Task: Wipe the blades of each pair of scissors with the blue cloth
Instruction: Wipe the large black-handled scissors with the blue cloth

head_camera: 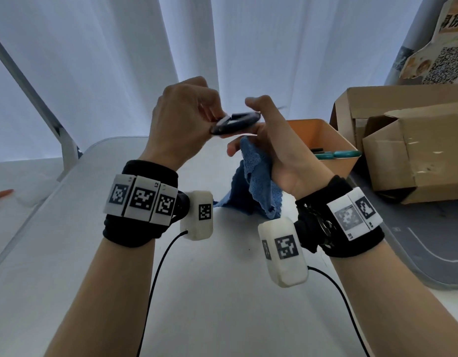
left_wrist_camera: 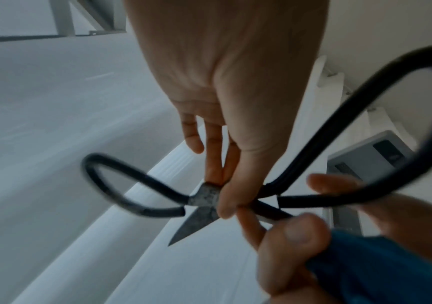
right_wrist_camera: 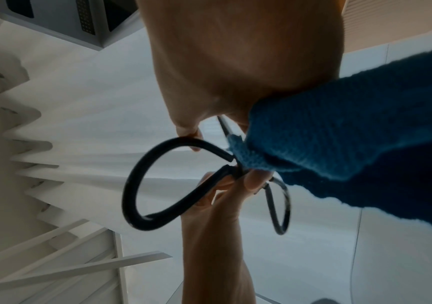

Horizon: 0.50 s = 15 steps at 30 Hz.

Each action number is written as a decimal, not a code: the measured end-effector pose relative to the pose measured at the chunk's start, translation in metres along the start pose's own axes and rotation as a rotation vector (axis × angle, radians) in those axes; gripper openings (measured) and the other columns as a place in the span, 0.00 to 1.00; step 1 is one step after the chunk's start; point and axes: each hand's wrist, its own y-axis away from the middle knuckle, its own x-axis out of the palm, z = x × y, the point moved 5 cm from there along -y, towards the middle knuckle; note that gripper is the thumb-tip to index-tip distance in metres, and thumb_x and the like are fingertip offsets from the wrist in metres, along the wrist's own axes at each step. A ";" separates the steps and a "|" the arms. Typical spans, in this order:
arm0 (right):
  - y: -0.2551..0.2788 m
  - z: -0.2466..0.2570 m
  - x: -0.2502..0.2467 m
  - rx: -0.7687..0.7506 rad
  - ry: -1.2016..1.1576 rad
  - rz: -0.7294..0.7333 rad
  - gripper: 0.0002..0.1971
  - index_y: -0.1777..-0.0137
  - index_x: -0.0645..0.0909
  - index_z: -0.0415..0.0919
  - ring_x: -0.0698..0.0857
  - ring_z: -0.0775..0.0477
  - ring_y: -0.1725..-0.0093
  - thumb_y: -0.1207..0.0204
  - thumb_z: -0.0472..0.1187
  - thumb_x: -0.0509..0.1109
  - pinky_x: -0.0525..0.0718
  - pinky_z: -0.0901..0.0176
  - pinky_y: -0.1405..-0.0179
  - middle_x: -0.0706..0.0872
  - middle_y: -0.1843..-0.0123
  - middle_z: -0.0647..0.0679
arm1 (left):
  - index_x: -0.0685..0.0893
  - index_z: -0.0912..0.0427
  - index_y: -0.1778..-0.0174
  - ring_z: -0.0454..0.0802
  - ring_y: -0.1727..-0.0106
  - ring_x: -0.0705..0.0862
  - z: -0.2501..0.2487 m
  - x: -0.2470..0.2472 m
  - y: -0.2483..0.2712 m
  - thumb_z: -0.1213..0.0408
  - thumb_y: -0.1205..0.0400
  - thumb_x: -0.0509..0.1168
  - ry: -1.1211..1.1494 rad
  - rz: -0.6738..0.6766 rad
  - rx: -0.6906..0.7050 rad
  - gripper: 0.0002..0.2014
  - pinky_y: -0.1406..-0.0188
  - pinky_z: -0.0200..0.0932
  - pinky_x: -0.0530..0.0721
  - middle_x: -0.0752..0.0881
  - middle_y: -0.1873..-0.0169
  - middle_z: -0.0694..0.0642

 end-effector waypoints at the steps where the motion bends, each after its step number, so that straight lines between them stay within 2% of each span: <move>1: 0.001 0.001 0.000 -0.006 -0.016 -0.014 0.29 0.40 0.86 0.32 0.82 0.47 0.67 0.20 0.60 0.65 0.78 0.57 0.60 0.88 0.62 0.39 | 0.88 0.55 0.68 0.44 0.65 0.86 -0.001 0.002 0.000 0.63 0.28 0.80 -0.007 0.001 0.022 0.07 0.61 0.55 0.87 0.81 0.67 0.43; 3: 0.003 0.002 0.001 -0.002 -0.037 -0.016 0.18 0.53 0.86 0.37 0.81 0.48 0.67 0.21 0.54 0.69 0.78 0.58 0.60 0.87 0.64 0.41 | 0.88 0.56 0.68 0.47 0.64 0.86 -0.002 0.005 0.001 0.63 0.27 0.79 -0.032 0.000 0.063 0.07 0.61 0.58 0.87 0.81 0.66 0.45; 5: 0.005 0.002 0.002 0.009 -0.067 -0.004 0.12 0.59 0.84 0.41 0.80 0.51 0.69 0.21 0.49 0.72 0.77 0.59 0.61 0.85 0.65 0.45 | 0.86 0.55 0.69 0.47 0.65 0.84 -0.004 0.007 0.001 0.61 0.27 0.79 -0.045 0.008 0.095 0.08 0.62 0.56 0.87 0.80 0.66 0.45; 7: 0.005 0.003 0.001 -0.001 -0.112 -0.012 0.07 0.59 0.84 0.40 0.81 0.52 0.67 0.22 0.42 0.72 0.79 0.60 0.59 0.86 0.63 0.45 | 0.86 0.53 0.68 0.44 0.65 0.82 -0.005 0.008 0.001 0.55 0.27 0.78 -0.025 0.021 0.115 0.10 0.62 0.50 0.85 0.79 0.66 0.44; 9: 0.005 0.003 0.000 -0.016 -0.128 -0.040 0.06 0.53 0.86 0.35 0.83 0.53 0.66 0.21 0.37 0.71 0.82 0.62 0.60 0.88 0.61 0.44 | 0.86 0.54 0.65 0.43 0.64 0.80 -0.004 0.011 0.002 0.52 0.30 0.79 -0.015 0.029 0.103 0.11 0.61 0.47 0.83 0.81 0.64 0.44; 11: 0.004 0.003 -0.002 -0.022 -0.161 -0.074 0.12 0.43 0.85 0.27 0.82 0.48 0.61 0.21 0.35 0.70 0.86 0.59 0.64 0.88 0.55 0.39 | 0.85 0.53 0.58 0.44 0.63 0.80 0.000 0.015 0.001 0.56 0.30 0.80 -0.042 0.027 0.088 0.11 0.59 0.49 0.84 0.82 0.63 0.47; 12: 0.004 0.003 -0.003 -0.019 -0.183 -0.082 0.13 0.41 0.85 0.26 0.82 0.46 0.60 0.21 0.35 0.69 0.87 0.58 0.66 0.88 0.54 0.38 | 0.84 0.52 0.56 0.45 0.63 0.79 0.002 0.016 0.001 0.59 0.30 0.81 -0.051 0.023 0.074 0.13 0.58 0.51 0.84 0.83 0.63 0.48; 15: 0.001 0.002 -0.005 -0.010 -0.226 -0.076 0.06 0.48 0.85 0.33 0.86 0.49 0.64 0.20 0.35 0.68 0.88 0.58 0.64 0.92 0.58 0.41 | 0.81 0.54 0.55 0.45 0.63 0.80 0.008 0.016 0.000 0.60 0.32 0.83 -0.012 0.028 0.005 0.17 0.59 0.50 0.84 0.84 0.64 0.50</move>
